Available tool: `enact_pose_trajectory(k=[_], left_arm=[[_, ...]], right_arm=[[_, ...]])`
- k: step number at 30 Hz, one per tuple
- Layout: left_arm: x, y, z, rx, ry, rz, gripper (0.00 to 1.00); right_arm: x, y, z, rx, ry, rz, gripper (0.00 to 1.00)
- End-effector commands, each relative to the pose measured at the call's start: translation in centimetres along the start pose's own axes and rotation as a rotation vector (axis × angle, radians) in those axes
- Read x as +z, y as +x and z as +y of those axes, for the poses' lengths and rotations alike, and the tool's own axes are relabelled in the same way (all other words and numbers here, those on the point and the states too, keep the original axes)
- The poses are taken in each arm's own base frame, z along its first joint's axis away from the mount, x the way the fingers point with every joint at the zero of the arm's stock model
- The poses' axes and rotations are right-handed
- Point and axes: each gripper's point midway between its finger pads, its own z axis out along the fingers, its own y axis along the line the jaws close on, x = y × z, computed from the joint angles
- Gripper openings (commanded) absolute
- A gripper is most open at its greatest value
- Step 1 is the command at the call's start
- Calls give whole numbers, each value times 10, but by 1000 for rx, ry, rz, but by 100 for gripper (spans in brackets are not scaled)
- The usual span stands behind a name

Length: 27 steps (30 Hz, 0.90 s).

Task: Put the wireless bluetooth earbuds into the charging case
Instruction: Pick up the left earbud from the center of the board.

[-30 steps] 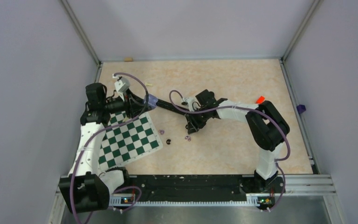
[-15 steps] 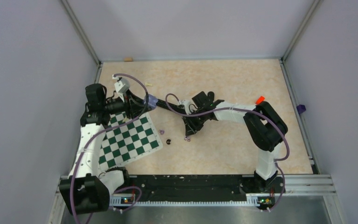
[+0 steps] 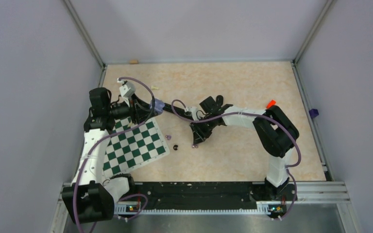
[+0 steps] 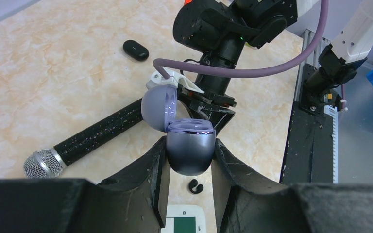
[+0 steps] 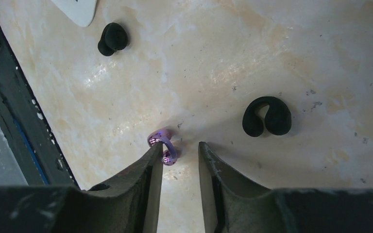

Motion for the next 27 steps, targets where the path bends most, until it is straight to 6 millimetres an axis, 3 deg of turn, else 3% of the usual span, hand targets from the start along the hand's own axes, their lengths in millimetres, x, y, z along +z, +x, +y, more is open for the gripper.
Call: enact_pose_trajectory(k=[1, 8, 16, 22, 27], left_arm=[[-2, -9, -6, 70, 24, -23, 0], [-2, -7, -5, 62, 23, -22, 0], [0, -6, -2, 43, 26, -22, 0], [2, -6, 6, 20, 0, -38, 0], [10, -4, 13, 11, -27, -38, 0]], right_arm=[[6, 23, 15, -5, -69, 68, 29], [5, 20, 24, -30, -121, 52, 5], [-15, -2, 42, -116, -151, -40, 4], [-49, -35, 46, -214, -70, -163, 4], [-98, -73, 43, -301, 63, -336, 3]])
